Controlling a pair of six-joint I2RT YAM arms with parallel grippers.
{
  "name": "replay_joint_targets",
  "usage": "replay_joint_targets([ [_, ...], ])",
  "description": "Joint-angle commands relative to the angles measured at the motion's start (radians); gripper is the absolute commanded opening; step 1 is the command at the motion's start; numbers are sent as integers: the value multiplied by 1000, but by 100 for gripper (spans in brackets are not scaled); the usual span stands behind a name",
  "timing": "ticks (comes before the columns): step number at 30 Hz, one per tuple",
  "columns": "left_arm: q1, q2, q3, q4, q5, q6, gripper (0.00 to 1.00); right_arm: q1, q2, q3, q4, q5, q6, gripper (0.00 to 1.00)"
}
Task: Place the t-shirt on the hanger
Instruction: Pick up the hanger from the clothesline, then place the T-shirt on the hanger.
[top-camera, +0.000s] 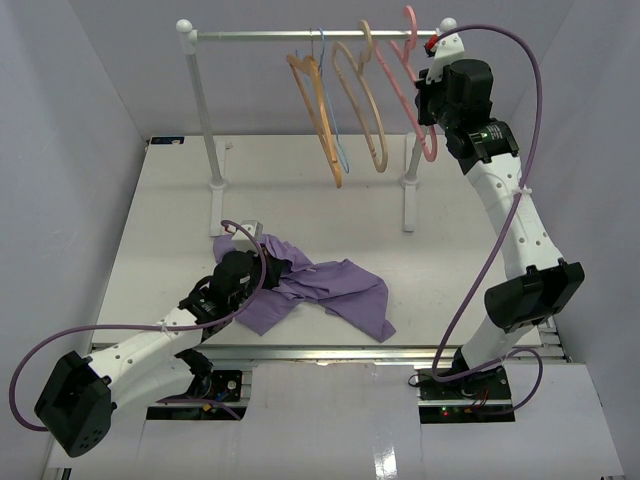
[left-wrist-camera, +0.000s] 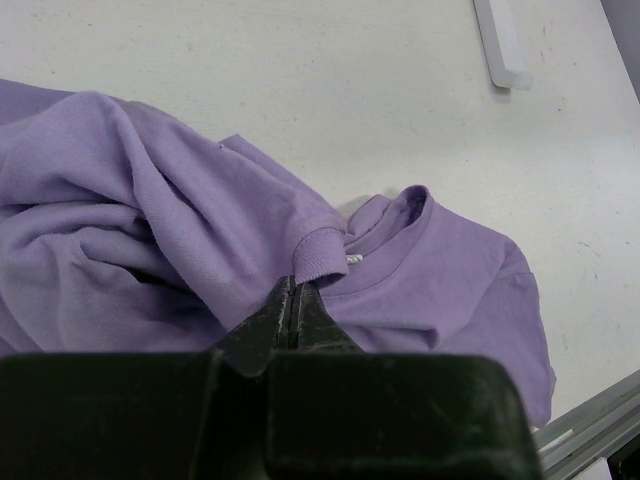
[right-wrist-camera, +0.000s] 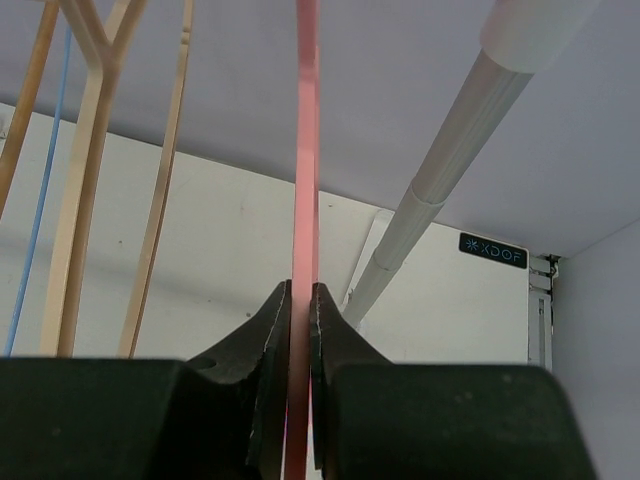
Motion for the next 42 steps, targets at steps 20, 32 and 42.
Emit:
replay_joint_targets([
  [20,-5,86,68,-4,-29,-69,0,18,-754,-939,109,-28,310,8],
  [32,7,207,320,-197,-59,-133,0,375,-938,-1277,140,61,402,8],
  [42,31,281,421,-307,-77,-135,0,565,-1154,-1344,111,36,412,8],
])
